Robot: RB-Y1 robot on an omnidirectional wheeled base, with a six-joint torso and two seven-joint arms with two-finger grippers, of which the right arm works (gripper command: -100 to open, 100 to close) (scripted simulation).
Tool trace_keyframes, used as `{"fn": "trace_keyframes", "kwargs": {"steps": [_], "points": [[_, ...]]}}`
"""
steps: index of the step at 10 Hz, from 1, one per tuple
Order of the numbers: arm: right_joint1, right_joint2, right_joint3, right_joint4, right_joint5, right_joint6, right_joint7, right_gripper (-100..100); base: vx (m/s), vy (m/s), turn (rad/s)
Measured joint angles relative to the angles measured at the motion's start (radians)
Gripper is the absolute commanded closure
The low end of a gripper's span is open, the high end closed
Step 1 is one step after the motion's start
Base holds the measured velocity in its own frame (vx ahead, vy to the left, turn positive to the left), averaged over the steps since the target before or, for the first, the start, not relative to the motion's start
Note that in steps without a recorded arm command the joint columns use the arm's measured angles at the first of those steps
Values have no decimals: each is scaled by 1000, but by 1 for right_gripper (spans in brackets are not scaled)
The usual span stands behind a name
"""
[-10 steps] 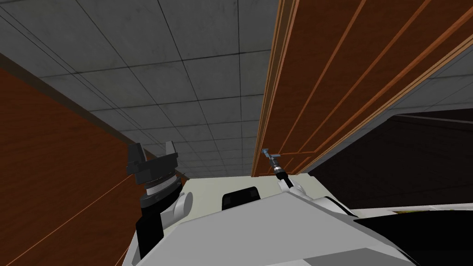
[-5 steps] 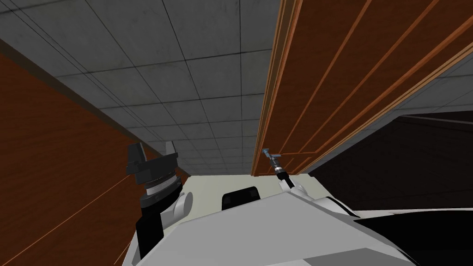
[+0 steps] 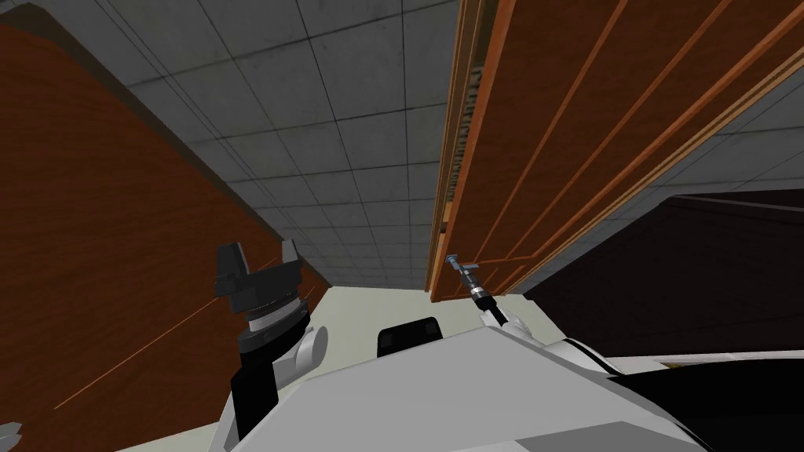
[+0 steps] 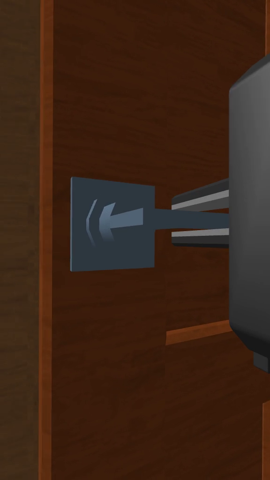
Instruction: Pull the door open
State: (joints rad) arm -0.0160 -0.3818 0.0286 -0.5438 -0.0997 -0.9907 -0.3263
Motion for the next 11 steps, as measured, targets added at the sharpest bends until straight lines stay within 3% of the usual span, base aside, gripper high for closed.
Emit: {"fn": "trace_keyframes", "kwargs": {"steps": [4,6,10,11], "points": [[25,-24,29,5,15,-37,-35,100,-156,-50,101],[29,-37,43,39,21,-89,-55,100,-170,-74,131],[109,-79,70,-4,31,-146,-97,100,-190,-65,124],[108,-79,75,11,34,-159,-101,100,-50,-2,2]]}}
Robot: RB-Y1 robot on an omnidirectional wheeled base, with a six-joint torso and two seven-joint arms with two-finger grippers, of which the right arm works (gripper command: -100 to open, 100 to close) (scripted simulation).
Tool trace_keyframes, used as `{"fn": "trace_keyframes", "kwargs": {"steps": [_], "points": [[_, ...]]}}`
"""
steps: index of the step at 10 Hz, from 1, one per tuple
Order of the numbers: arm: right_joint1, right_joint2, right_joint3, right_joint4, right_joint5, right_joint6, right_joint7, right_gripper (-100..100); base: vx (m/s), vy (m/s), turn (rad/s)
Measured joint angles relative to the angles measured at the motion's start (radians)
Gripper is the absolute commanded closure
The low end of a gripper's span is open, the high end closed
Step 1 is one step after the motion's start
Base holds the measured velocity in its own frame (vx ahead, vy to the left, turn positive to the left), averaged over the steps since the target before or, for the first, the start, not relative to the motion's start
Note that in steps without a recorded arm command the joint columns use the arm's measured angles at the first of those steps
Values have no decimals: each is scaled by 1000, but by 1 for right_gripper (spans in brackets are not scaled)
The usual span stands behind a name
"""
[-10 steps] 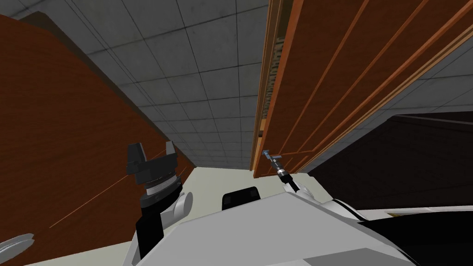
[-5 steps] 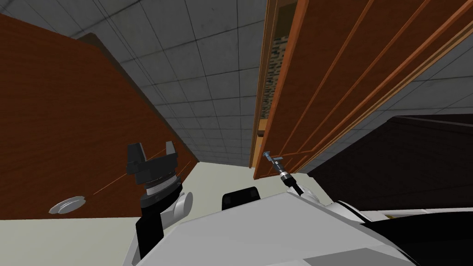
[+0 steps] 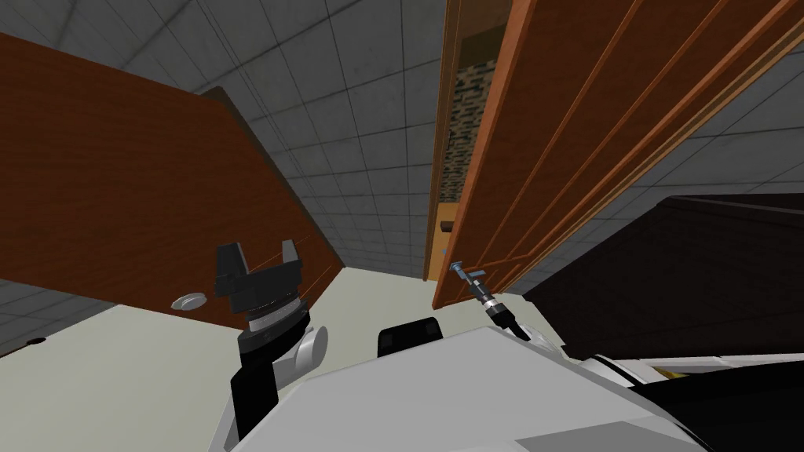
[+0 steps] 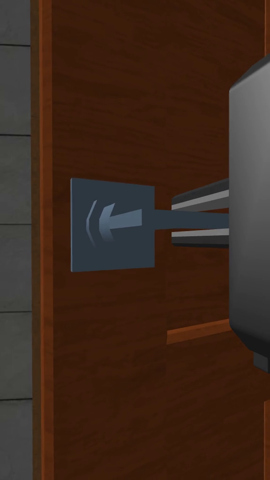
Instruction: Pull the door open
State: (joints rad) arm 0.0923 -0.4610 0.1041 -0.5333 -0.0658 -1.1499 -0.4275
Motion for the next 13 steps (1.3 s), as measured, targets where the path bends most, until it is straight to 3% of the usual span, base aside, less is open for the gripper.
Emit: {"fn": "trace_keyframes", "kwargs": {"steps": [2,5,6,10,11,13], "points": [[16,-4,2,-9,0,-4,-1,100,-174,-65,196],[14,-12,8,31,0,-56,-9,100,-196,-83,178],[36,-19,11,9,0,-58,-13,100,-232,-109,174],[63,-31,19,20,1,-95,-23,100,-150,-48,119],[52,-32,21,47,1,-115,-26,100,-69,-25,33],[49,-32,23,59,2,-125,-28,100,-190,-74,187]]}}
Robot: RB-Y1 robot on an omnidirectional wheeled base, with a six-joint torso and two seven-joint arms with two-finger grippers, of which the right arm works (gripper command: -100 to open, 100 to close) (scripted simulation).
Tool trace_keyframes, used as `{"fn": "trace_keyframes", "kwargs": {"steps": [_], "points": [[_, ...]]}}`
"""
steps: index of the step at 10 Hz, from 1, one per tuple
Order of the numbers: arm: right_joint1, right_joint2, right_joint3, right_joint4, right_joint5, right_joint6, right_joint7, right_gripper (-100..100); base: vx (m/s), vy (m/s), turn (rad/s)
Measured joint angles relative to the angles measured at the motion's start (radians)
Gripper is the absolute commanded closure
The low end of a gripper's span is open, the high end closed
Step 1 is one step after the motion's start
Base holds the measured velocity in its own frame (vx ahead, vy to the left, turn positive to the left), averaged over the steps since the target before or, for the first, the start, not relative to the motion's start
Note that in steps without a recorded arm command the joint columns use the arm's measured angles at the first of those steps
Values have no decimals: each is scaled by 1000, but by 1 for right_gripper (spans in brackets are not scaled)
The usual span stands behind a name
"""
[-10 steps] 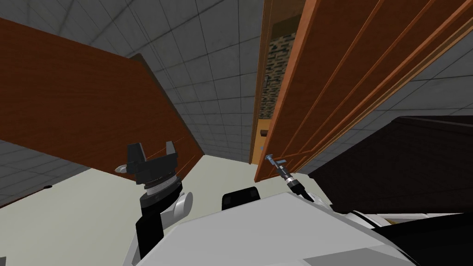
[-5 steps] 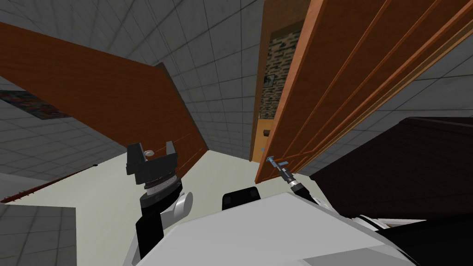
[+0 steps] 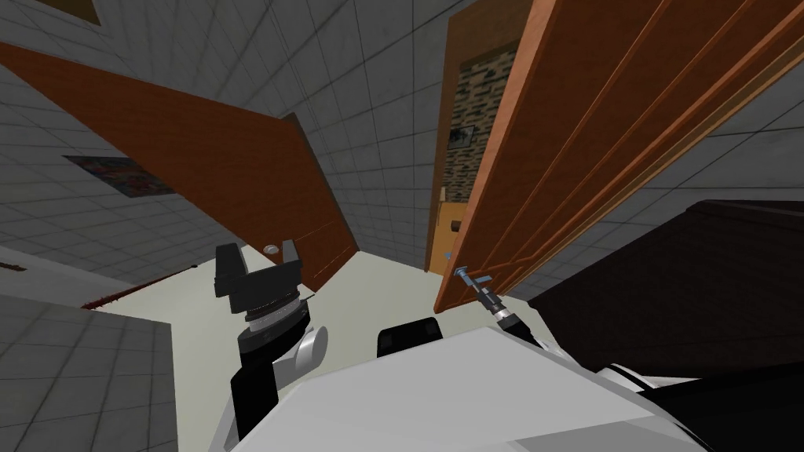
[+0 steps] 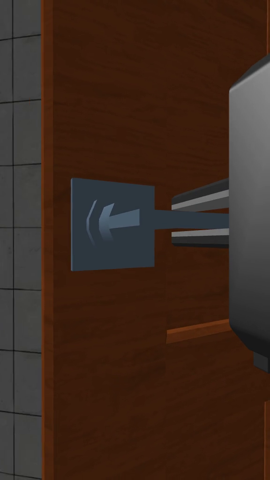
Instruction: Pull the door open
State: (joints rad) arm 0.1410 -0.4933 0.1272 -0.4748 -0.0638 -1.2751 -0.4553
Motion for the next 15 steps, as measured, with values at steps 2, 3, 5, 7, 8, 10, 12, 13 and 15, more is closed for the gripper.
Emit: {"fn": "trace_keyframes", "kwargs": {"steps": [2,3,5,7,8,10,12,13,15], "points": [[10,-4,0,-14,-1,-5,-2,100,-226,-72,181],[11,-6,1,-4,-1,-14,-2,100,-210,-57,173],[-4,-6,4,48,1,-48,-5,100,-210,-79,168],[9,-10,6,38,1,-54,-9,100,-190,-94,145],[18,-10,8,26,1,-52,-9,100,-91,-43,45],[12,-5,15,16,3,-37,-6,100,-184,-64,115],[-36,4,21,40,4,-23,2,100,-197,-55,76],[-24,2,23,0,4,1,4,100,-172,-52,57],[-44,6,28,-18,4,45,10,100,-157,-42,76]]}}
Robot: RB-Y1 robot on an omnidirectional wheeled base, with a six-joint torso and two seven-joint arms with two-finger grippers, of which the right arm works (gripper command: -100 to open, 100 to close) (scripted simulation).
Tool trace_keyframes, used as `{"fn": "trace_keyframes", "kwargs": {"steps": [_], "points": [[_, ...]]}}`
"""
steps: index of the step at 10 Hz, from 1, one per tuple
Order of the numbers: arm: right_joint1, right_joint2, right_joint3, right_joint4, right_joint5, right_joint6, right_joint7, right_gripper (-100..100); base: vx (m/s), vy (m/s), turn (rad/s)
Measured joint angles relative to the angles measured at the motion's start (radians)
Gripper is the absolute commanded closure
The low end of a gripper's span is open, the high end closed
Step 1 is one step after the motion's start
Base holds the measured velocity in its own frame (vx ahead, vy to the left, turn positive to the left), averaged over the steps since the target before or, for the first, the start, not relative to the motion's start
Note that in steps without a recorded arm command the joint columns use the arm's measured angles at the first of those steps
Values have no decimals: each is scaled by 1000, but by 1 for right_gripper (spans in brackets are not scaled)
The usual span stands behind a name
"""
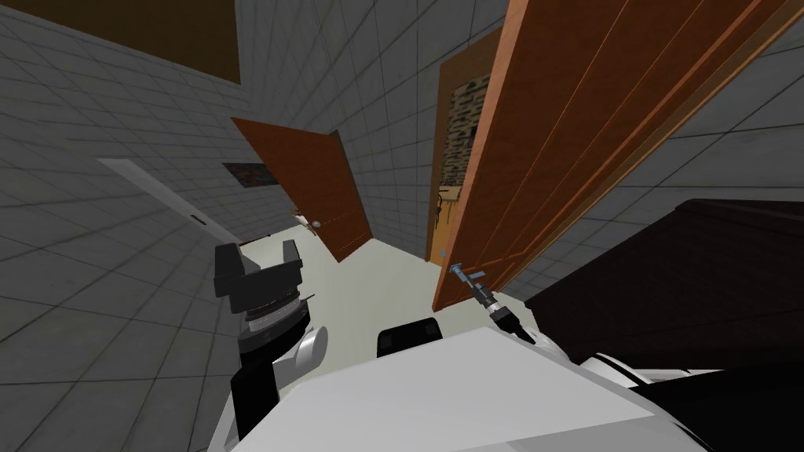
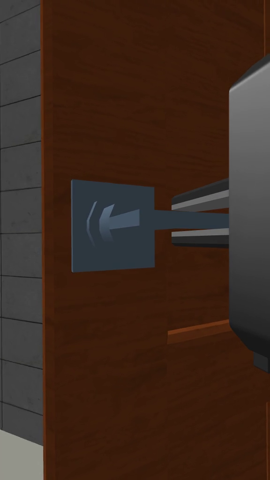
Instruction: Pull the door open
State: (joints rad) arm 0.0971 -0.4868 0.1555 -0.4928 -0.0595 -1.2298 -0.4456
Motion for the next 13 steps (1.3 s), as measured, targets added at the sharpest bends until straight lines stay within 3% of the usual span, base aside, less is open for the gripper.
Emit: {"fn": "trace_keyframes", "kwargs": {"steps": [2,3,4,5,8,11,13], "points": [[-43,9,11,24,3,12,4,100,-172,-99,77],[-41,13,14,4,4,27,8,100,-167,-90,50],[-30,13,18,-45,4,61,12,100,-126,-83,56],[-54,21,24,-19,7,62,14,100,-143,-101,65],[-92,39,41,-25,13,95,24,100,-162,-100,43],[-107,47,51,-46,17,129,31,100,-161,-74,7],[-117,52,55,-36,19,132,32,100,1,-19,62]]}}
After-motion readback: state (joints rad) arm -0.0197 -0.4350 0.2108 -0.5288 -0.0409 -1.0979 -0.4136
